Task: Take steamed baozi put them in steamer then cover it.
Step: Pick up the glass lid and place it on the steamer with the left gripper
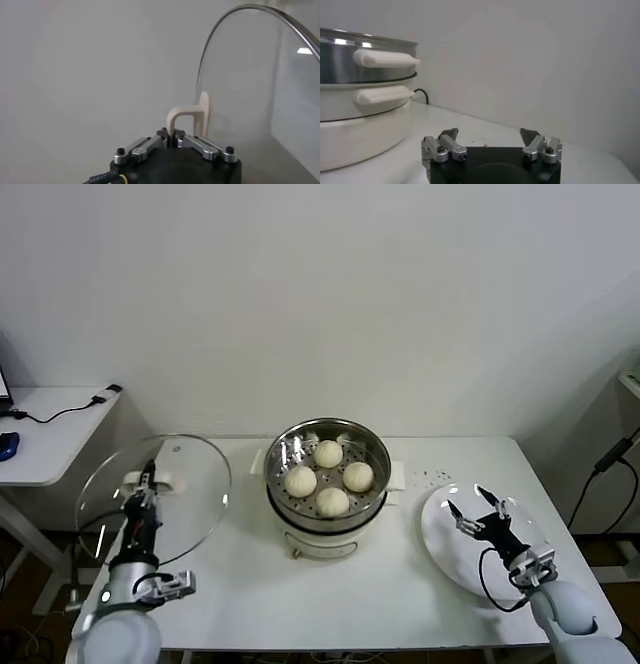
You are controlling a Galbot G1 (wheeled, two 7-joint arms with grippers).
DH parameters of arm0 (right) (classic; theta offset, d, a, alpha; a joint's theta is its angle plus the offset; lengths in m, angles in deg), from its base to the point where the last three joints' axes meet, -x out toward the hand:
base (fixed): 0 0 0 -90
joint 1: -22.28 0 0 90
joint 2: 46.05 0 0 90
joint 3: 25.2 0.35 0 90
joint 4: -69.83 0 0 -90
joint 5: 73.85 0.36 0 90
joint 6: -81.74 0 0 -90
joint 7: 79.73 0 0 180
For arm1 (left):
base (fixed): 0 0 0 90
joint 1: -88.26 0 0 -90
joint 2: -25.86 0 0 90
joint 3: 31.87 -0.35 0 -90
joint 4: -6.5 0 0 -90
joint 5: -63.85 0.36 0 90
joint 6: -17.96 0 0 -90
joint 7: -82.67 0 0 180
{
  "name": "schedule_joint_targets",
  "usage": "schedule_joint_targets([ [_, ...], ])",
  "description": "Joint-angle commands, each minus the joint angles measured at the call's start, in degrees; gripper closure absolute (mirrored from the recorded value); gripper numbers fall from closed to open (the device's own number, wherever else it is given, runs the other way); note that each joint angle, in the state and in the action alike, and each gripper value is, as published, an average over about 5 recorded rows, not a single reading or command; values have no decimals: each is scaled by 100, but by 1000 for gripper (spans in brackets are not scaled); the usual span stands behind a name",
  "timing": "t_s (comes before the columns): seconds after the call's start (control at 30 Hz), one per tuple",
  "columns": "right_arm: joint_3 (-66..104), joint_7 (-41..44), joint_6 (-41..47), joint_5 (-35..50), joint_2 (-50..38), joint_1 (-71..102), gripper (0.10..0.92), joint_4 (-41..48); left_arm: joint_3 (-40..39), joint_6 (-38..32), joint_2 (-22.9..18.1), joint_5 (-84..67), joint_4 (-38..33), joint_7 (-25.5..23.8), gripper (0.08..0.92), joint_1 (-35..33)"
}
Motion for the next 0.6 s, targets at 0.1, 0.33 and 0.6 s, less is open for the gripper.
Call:
schedule_joint_targets([
  [0.1, -47, -13, -25, -43, 29, -182, 203, 169, -2739, 1722, 490, 983, -172, -2394, 854, 2832],
  [0.33, 86, 31, -88, -76, 27, -149, 203, 284, -3338, 1707, -826, 1991, 488, -2722, 854, 3314],
  [0.6, 193, 55, -114, -54, 4, -129, 203, 317, -3691, 1693, -2235, 2426, 1363, -2436, 854, 3377],
])
